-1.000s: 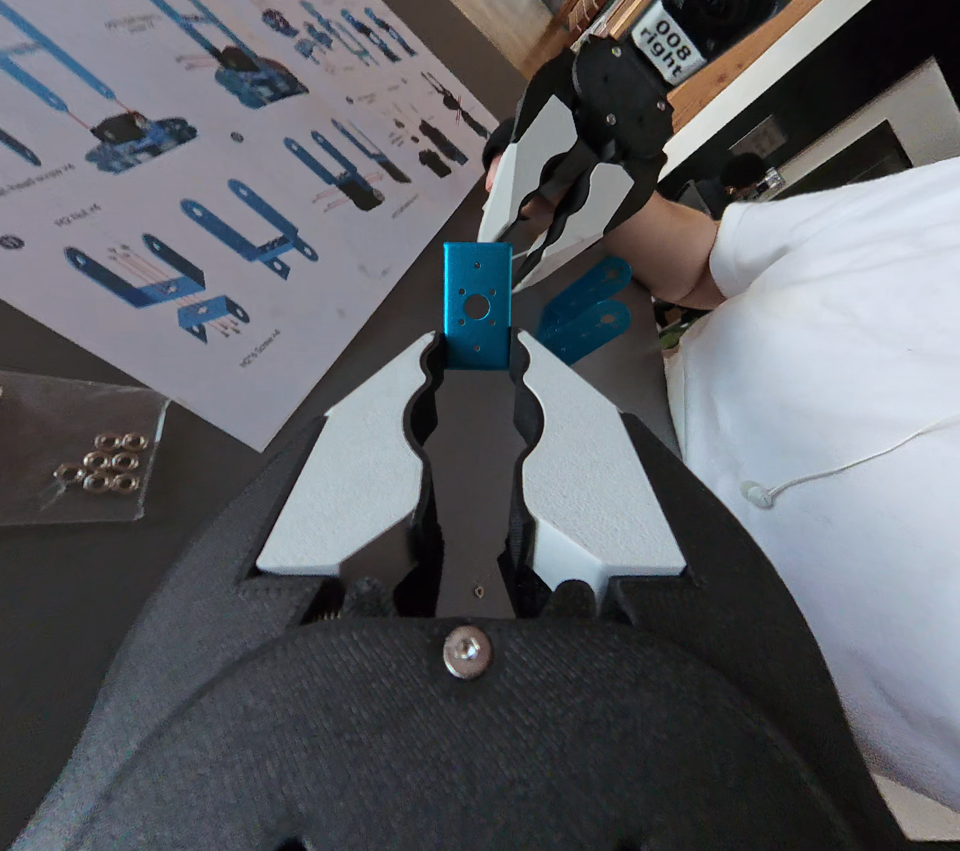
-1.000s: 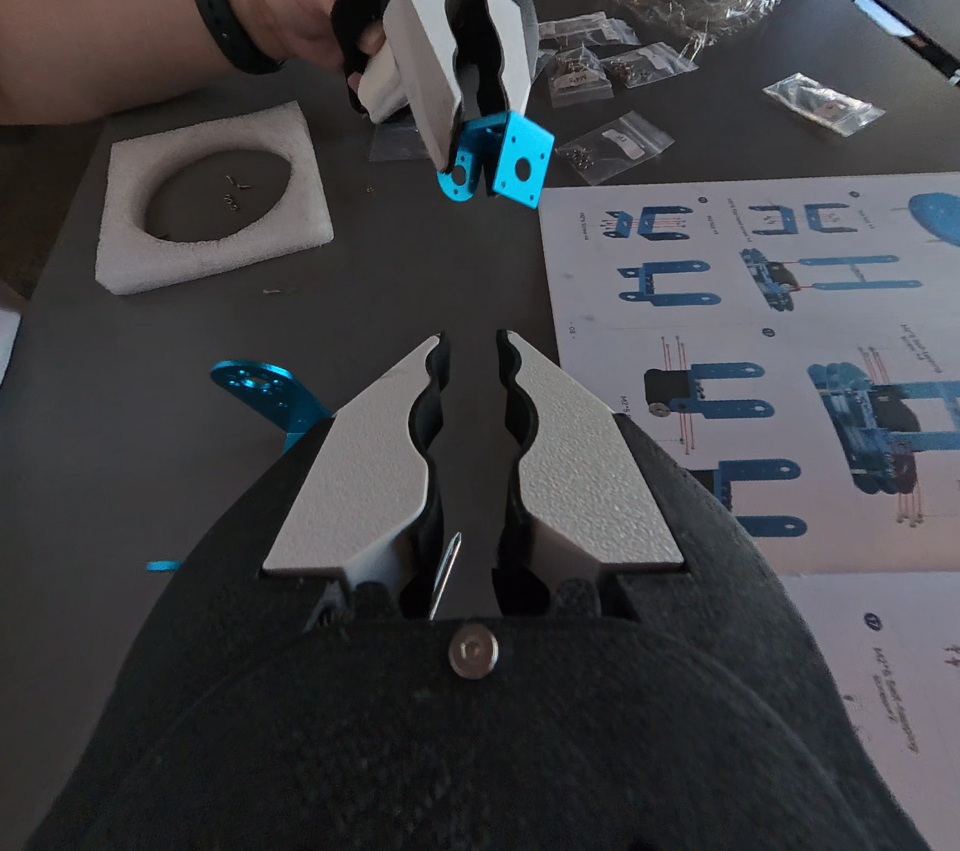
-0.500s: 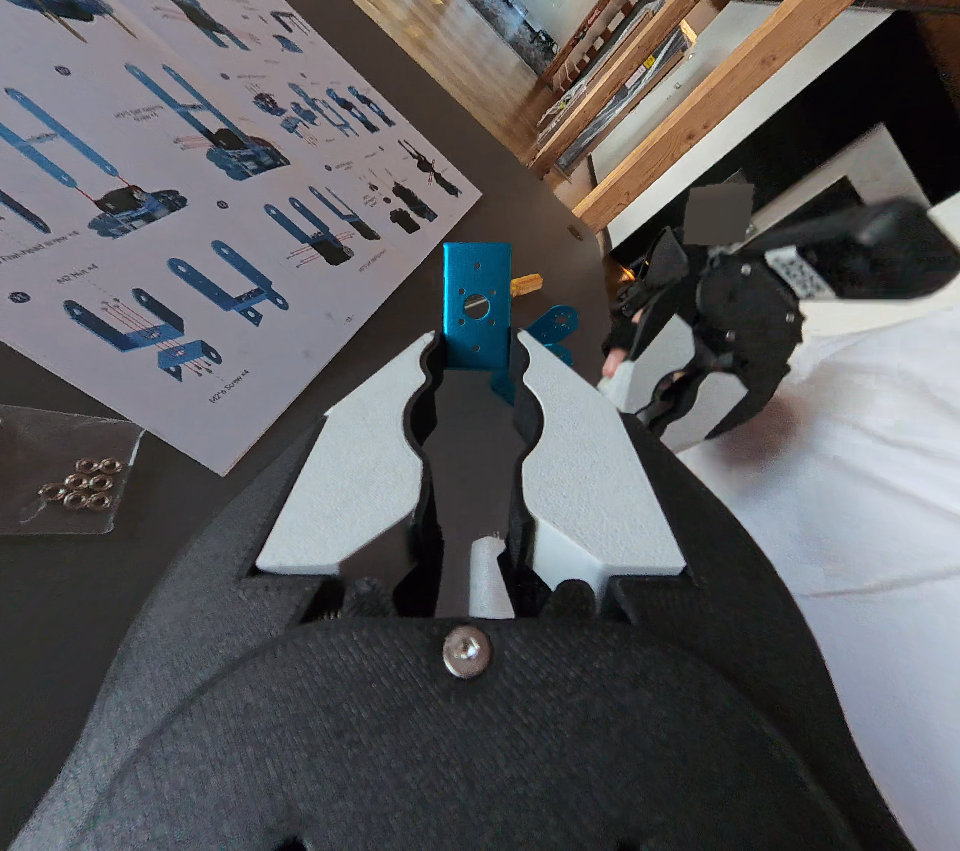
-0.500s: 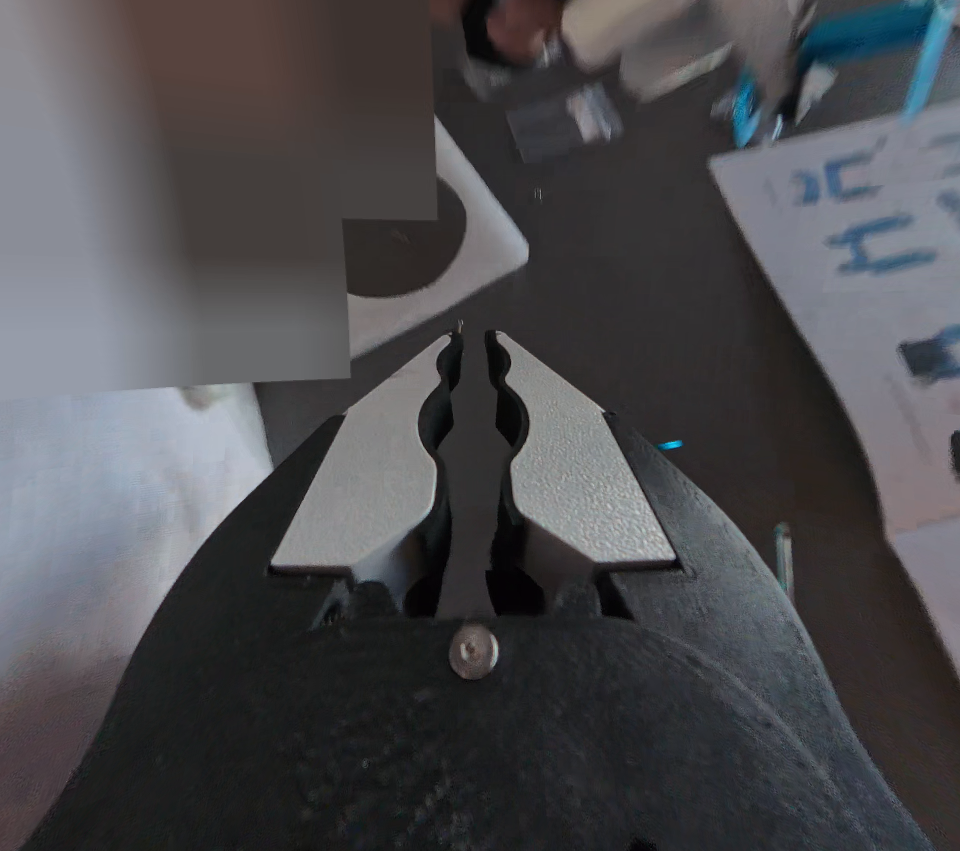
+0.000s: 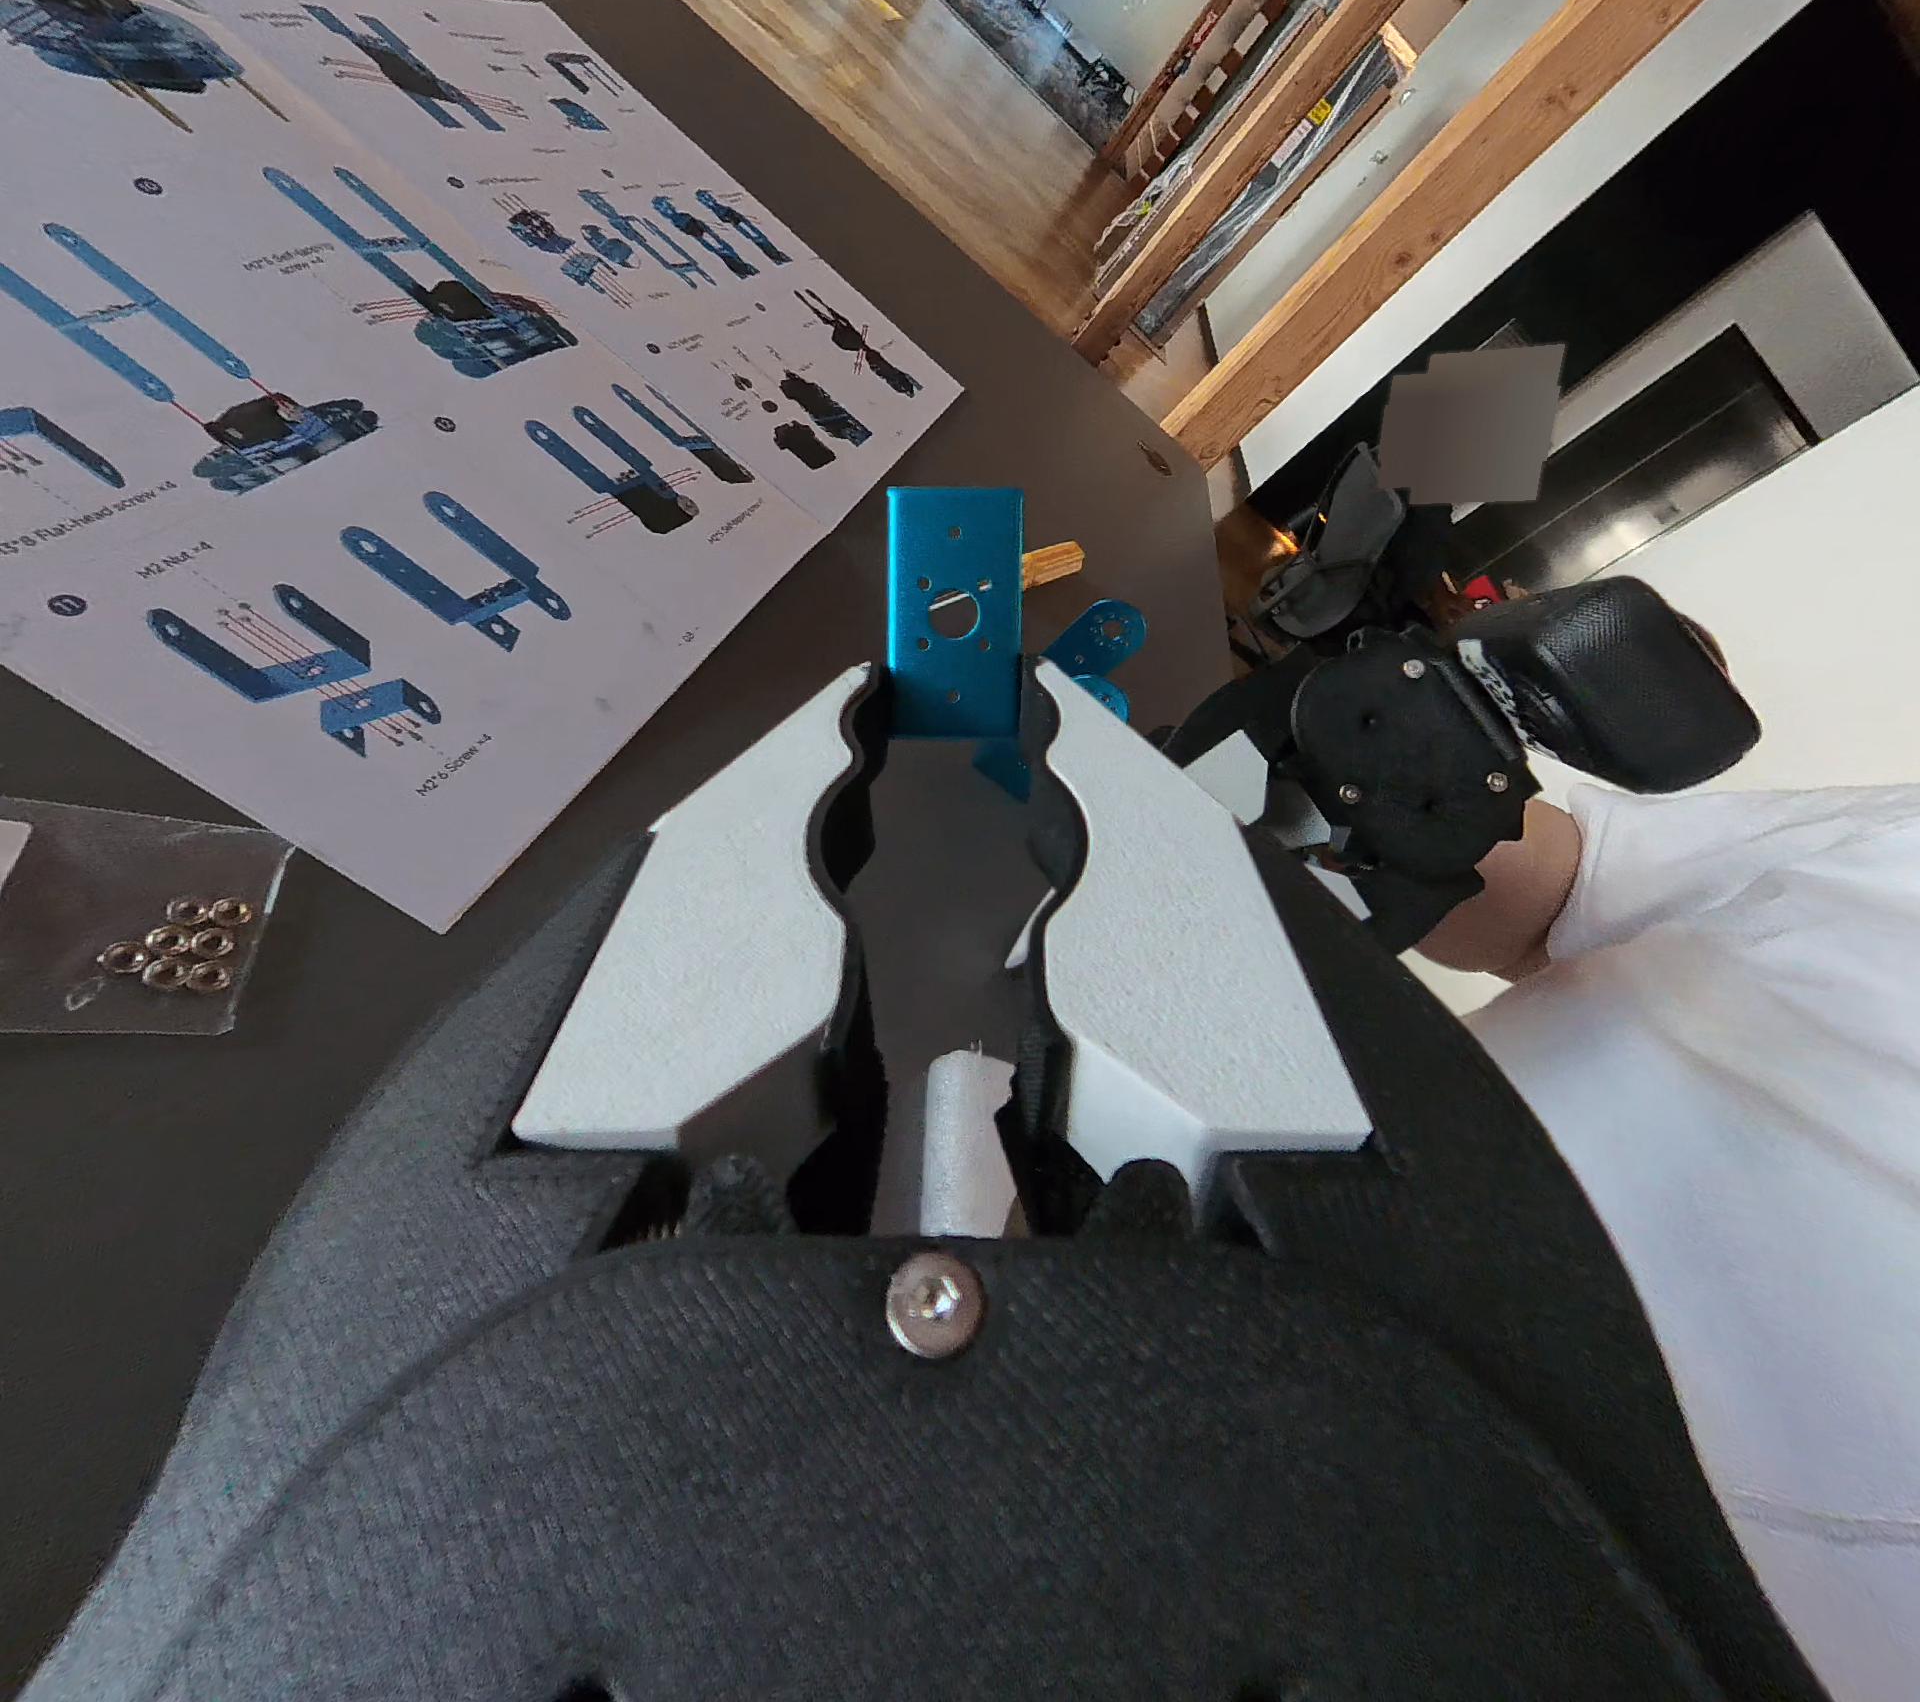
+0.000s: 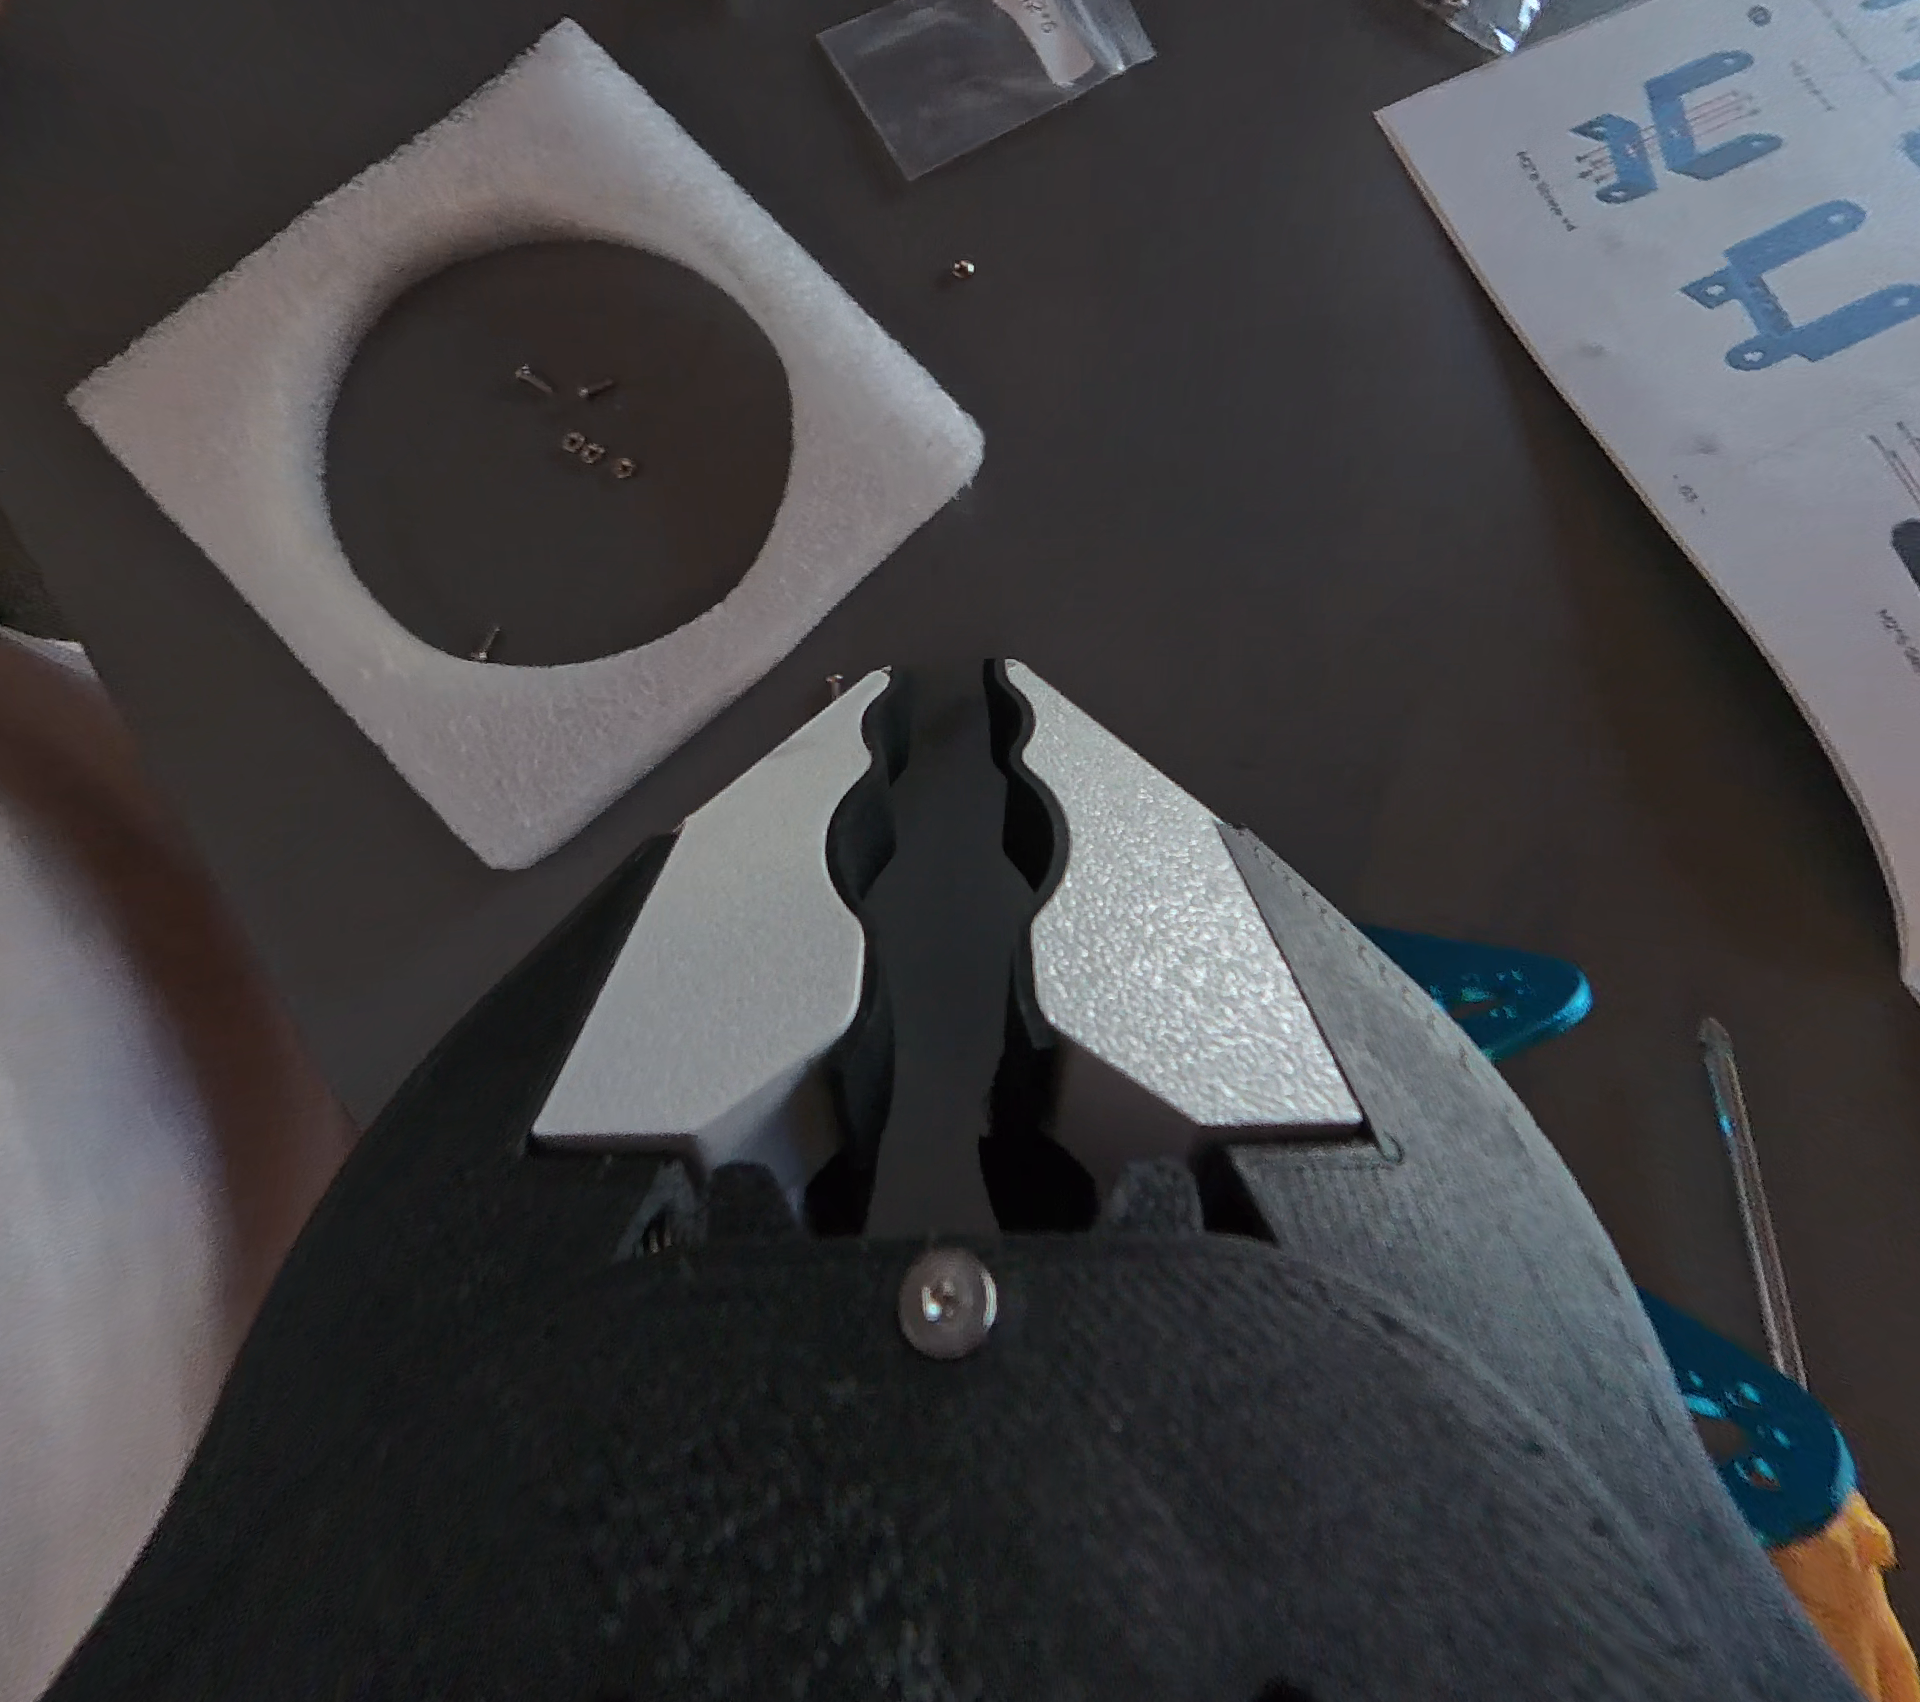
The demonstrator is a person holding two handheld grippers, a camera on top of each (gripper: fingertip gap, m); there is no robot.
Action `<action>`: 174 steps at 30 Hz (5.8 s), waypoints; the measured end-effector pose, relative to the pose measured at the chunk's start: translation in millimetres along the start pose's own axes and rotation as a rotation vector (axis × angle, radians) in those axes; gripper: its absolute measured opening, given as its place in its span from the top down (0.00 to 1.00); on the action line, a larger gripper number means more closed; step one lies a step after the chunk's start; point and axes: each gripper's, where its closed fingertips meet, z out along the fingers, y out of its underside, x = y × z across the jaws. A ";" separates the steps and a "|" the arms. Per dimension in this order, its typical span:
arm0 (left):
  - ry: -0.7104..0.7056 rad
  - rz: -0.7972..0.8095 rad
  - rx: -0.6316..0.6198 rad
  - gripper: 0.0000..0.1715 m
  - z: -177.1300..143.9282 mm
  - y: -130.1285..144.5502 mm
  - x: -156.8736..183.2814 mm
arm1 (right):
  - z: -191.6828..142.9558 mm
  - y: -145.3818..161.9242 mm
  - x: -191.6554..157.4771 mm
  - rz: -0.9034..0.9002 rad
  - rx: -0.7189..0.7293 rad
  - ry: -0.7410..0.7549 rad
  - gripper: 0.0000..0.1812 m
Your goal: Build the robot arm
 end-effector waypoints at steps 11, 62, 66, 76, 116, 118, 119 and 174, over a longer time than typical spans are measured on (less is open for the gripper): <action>-0.007 0.003 0.003 0.86 -2.2 -2.5 -0.7 | -4.1 3.2 -4.7 -0.027 -0.018 0.040 0.93; -0.102 0.042 0.035 0.86 -20.2 -14.3 -2.8 | 3.0 -8.9 -17.3 -0.266 -0.400 -0.297 0.97; -0.125 0.049 0.064 0.86 -29.4 -20.0 -7.2 | -1.0 -20.7 -21.4 -0.601 -0.242 -0.421 0.97; -0.103 0.008 0.129 0.86 -44.4 -29.1 -13.0 | 3.2 -21.8 -22.0 -1.131 -0.269 -0.471 0.95; -0.111 -0.015 0.112 0.86 -45.9 -26.2 -20.1 | 15.8 -12.3 -15.5 -1.394 -0.421 -0.503 0.99; -0.110 -0.015 0.109 0.86 -45.4 -25.8 -19.9 | 14.2 -19.3 -14.8 -1.314 -0.377 -0.490 1.00; -0.107 -0.016 0.109 0.86 -45.0 -25.5 -19.6 | 12.9 -24.9 -14.2 -1.257 -0.346 -0.477 1.00; -0.548 0.930 0.450 0.87 -37.5 -67.1 47.5 | -90.2 -180.6 69.1 0.298 0.756 -0.244 1.00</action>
